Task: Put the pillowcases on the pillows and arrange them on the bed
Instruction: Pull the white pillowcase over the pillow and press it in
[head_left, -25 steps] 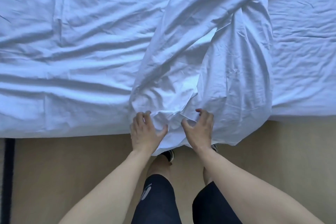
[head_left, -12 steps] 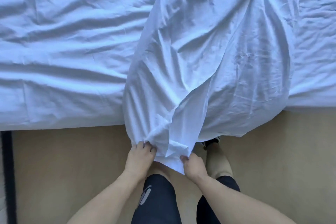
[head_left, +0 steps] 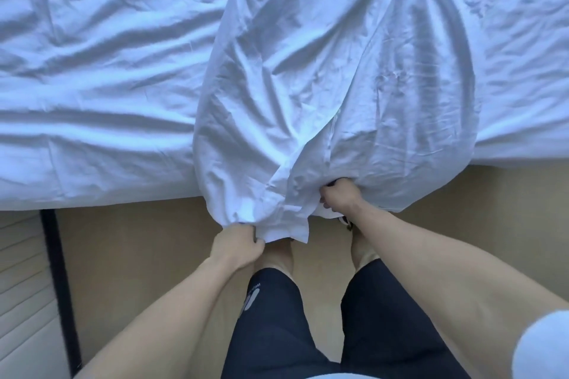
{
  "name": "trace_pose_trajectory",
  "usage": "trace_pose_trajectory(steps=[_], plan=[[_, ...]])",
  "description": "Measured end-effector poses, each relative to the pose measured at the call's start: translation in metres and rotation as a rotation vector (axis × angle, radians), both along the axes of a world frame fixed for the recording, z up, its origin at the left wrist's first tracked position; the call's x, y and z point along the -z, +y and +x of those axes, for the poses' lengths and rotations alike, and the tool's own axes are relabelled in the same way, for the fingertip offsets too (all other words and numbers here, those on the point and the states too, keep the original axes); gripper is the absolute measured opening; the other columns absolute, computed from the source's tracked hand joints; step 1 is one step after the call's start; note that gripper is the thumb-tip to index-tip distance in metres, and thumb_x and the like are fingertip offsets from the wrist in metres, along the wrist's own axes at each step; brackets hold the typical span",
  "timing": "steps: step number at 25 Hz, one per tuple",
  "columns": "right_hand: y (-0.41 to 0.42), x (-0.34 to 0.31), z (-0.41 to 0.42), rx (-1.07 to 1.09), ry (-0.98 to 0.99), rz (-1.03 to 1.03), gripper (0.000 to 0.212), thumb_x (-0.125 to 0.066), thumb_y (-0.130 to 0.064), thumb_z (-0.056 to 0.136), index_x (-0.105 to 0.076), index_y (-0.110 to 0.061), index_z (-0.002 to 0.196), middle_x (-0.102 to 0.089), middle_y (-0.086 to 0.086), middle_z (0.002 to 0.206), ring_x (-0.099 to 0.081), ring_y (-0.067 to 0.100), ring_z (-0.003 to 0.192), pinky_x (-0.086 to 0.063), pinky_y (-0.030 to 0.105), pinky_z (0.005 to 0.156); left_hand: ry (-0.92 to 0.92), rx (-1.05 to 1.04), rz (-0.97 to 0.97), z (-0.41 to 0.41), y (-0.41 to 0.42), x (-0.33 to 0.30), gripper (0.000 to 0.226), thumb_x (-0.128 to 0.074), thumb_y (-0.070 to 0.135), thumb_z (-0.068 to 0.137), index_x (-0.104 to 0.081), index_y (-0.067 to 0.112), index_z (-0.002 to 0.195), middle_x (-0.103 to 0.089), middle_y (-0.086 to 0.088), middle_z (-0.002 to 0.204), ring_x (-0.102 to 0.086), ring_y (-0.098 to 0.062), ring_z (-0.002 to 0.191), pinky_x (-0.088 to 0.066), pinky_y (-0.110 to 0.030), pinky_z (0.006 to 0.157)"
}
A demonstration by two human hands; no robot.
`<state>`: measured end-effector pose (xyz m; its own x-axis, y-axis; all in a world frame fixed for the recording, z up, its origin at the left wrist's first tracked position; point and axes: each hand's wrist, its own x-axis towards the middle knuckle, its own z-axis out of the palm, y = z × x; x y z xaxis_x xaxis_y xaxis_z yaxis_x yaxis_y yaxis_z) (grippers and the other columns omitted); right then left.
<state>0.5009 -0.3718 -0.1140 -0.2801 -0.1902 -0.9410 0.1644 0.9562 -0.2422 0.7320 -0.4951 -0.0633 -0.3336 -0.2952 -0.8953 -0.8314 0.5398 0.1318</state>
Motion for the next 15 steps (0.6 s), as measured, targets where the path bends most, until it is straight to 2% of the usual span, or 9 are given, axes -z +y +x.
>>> trace_pose_trajectory(steps=[4,6,7,9,11,13,15], plan=[[0.002,-0.04,-0.041,0.199,0.063,-0.144,0.028,-0.055,-0.019,0.086,-0.07,0.002,0.073,-0.073,0.009,0.072,-0.068,0.021,0.064,-0.057,0.036,0.062,0.085,-0.125,-0.017,-0.095,-0.026,-0.028,0.033,-0.054,0.031,0.083,-0.038,0.016,0.059,-0.041,0.001,0.057,-0.036,-0.019,0.054,-0.029,-0.029,0.052],[0.0,-0.059,-0.079,0.387,0.091,-0.23,0.025,-0.053,-0.016,0.091,-0.071,-0.001,0.082,-0.074,0.007,0.077,-0.071,0.02,0.069,-0.06,0.036,0.069,0.174,-0.3,-0.127,-0.15,-0.04,-0.042,0.03,-0.053,0.029,0.084,-0.039,0.014,0.062,-0.042,0.0,0.059,-0.036,-0.021,0.055,-0.03,-0.029,0.052],[-0.005,-0.068,-0.099,0.459,0.091,-0.265,0.023,-0.053,-0.016,0.093,-0.072,-0.004,0.087,-0.074,0.007,0.081,-0.071,0.019,0.071,-0.061,0.036,0.071,0.225,-0.366,-0.192,-0.176,-0.049,-0.049,0.024,-0.053,0.028,0.085,-0.046,0.014,0.067,-0.05,0.002,0.064,-0.043,-0.021,0.058,-0.035,-0.03,0.054],[-0.021,-0.081,-0.146,0.554,0.083,-0.357,0.02,-0.054,-0.019,0.092,-0.07,-0.011,0.1,-0.074,0.008,0.089,-0.071,0.018,0.074,-0.06,0.037,0.074,0.324,-0.425,-0.293,-0.228,-0.067,-0.063,0.015,-0.054,0.028,0.09,-0.061,0.017,0.097,-0.062,0.004,0.092,-0.057,-0.019,0.079,-0.048,-0.033,0.067],[-0.049,-0.091,-0.195,0.607,0.075,-0.448,0.036,-0.059,-0.028,0.083,-0.062,-0.015,0.117,-0.071,0.007,0.097,-0.067,0.016,0.075,-0.057,0.037,0.075,0.375,-0.382,-0.351,-0.277,-0.091,-0.071,0.041,-0.059,0.031,0.091,-0.053,0.016,0.129,-0.055,-0.001,0.123,-0.055,-0.022,0.108,-0.05,-0.039,0.086],[-0.083,-0.097,-0.24,0.626,0.062,-0.493,0.052,-0.06,-0.035,0.075,-0.051,-0.027,0.126,-0.062,-0.001,0.089,-0.058,0.014,0.068,-0.051,0.034,0.073,0.339,-0.281,-0.435,-0.316,-0.117,-0.074,0.063,-0.064,0.039,0.088,-0.041,0.015,0.142,-0.042,-0.007,0.138,-0.044,-0.028,0.126,-0.047,-0.043,0.097],[-0.114,-0.096,-0.274,0.651,0.039,-0.488,0.043,-0.063,-0.04,0.072,-0.05,-0.037,0.112,-0.051,-0.006,0.077,-0.048,0.012,0.06,-0.043,0.031,0.069,0.293,-0.199,-0.529,-0.346,-0.144,-0.068,0.073,-0.065,0.045,0.085,-0.035,0.014,0.144,-0.036,-0.011,0.142,-0.037,-0.032,0.131,-0.045,-0.046,0.098]])
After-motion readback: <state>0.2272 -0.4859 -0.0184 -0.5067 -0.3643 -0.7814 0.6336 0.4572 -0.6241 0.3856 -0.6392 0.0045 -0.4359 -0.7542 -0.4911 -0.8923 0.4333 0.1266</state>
